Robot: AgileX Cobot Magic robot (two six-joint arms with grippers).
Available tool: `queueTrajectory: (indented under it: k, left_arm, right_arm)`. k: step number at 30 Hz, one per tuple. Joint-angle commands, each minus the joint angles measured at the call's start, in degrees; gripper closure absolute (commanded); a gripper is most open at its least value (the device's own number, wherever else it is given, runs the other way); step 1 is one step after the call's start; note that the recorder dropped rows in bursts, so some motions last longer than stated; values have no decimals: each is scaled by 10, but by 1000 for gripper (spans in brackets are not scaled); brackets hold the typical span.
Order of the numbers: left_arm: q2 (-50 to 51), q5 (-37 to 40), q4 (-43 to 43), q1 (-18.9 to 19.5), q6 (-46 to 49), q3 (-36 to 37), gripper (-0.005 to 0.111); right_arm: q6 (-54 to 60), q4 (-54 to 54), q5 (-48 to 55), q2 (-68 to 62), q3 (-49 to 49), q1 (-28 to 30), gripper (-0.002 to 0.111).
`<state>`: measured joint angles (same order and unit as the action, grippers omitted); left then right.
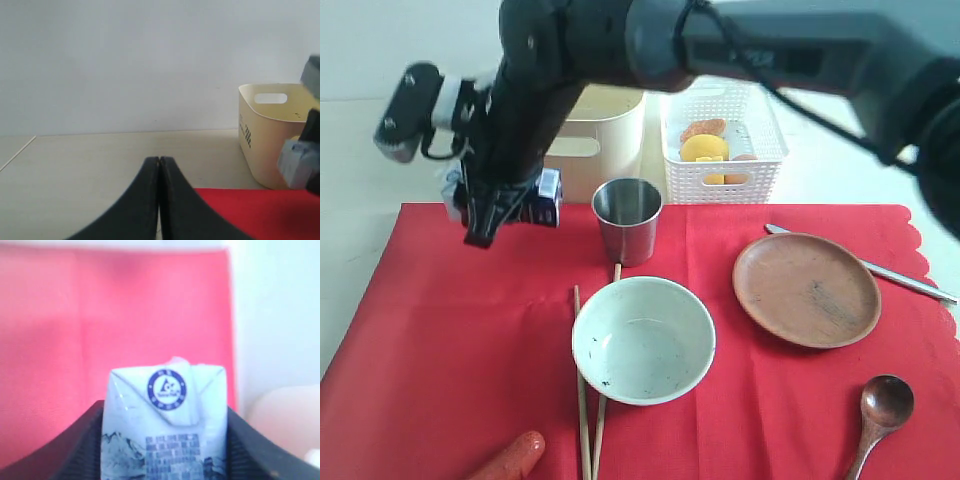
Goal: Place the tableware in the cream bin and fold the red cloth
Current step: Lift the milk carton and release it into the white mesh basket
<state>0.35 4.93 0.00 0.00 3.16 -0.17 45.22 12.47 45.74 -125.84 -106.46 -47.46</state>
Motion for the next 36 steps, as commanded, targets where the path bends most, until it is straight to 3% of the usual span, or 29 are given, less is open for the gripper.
queueTrajectory:
  k: [1,7,17,28,36]
  left_arm:
    - [-3,1,-8,1,1,2,104]
    - [-3,1,-8,1,1,2,104]
    - [-3,1,-8,1,1,2,104]
    - [-3,1,-8,1,1,2,104]
    - [-3,1,-8,1,1,2,104]
  right_arm:
    - [-10,3,37,85,-4,10,108]
    - [-36,3,82,164,-4,50,108]
    - [-99,7,66,234,44,186,108]
    - [-125,21,-55,223,130,279,108]
    - [-163,32,-162,150,151,290,108]
